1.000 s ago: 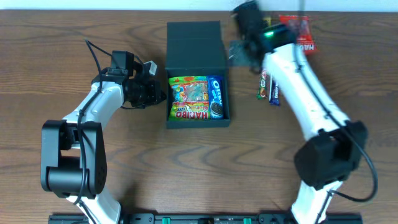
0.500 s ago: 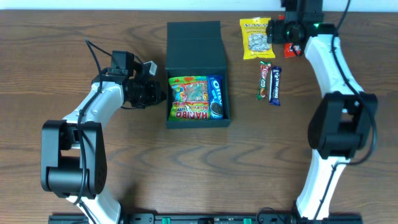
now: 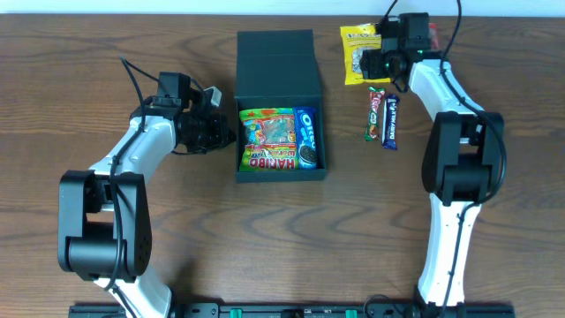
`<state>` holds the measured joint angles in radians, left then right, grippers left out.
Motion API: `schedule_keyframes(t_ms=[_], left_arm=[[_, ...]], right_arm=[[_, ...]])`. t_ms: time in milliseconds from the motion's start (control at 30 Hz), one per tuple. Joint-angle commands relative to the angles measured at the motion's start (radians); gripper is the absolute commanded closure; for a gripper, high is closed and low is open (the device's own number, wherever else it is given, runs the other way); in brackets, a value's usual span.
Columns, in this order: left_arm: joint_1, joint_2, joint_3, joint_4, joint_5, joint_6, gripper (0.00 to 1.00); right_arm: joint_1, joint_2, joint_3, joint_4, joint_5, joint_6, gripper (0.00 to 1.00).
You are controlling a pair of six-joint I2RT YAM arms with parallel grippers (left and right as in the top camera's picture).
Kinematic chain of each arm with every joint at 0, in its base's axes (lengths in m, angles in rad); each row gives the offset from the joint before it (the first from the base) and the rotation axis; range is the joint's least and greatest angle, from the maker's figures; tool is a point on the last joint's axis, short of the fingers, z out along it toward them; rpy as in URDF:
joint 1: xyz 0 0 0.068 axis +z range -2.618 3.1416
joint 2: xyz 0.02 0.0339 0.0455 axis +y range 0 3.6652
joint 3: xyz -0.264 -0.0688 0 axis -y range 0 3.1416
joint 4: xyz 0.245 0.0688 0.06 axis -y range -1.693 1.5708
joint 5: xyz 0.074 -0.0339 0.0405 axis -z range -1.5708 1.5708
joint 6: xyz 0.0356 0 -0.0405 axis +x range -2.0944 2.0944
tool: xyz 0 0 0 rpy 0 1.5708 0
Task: Pack container
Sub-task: 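Reach the right gripper to the yellow Hacks bag and lift it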
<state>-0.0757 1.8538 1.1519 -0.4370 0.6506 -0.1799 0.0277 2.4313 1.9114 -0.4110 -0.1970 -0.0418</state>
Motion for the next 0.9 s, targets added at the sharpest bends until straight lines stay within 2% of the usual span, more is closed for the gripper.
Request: schedule_keyframes(t_ms=[0, 67, 133, 267, 367, 500, 600, 733, 867], left_arm=[[-0.002, 0.003, -0.004, 0.001, -0.003, -0.005, 0.94], [-0.002, 0.003, -0.004, 0.000, -0.003, -0.005, 0.94], [-0.002, 0.003, -0.004, 0.001, -0.003, -0.005, 0.94], [-0.001, 0.003, -0.003, 0.000, -0.003, -0.005, 0.94], [0.005, 0.001, 0.011, -0.012, -0.003, -0.004, 0.94], [0.026, -0.005, 0.050, -0.032, -0.009, 0.000, 0.95], [0.045, -0.005, 0.104, -0.090, -0.053, 0.005, 0.94], [0.057, -0.005, 0.201, -0.196, -0.116, 0.091, 0.94], [0.078, -0.016, 0.324, -0.274, -0.134, 0.161, 0.94]], right_arm=[[0.018, 0.022, 0.007, -0.004, 0.024, -0.011, 0.45], [0.021, 0.022, 0.007, -0.012, 0.044, -0.011, 0.62], [0.021, 0.022, 0.007, -0.026, 0.051, -0.011, 0.74], [0.020, 0.018, 0.034, -0.073, 0.051, -0.007, 0.85], [0.019, 0.010, 0.158, -0.190, 0.051, -0.008, 0.98], [0.020, -0.020, 0.390, -0.357, 0.051, -0.022, 0.99], [0.031, -0.068, 0.532, -0.484, -0.003, -0.109, 0.99], [0.053, -0.150, 0.560, -0.624, -0.213, -0.299, 0.99], [0.096, -0.189, 0.559, -0.814, -0.317, -0.477, 0.99]])
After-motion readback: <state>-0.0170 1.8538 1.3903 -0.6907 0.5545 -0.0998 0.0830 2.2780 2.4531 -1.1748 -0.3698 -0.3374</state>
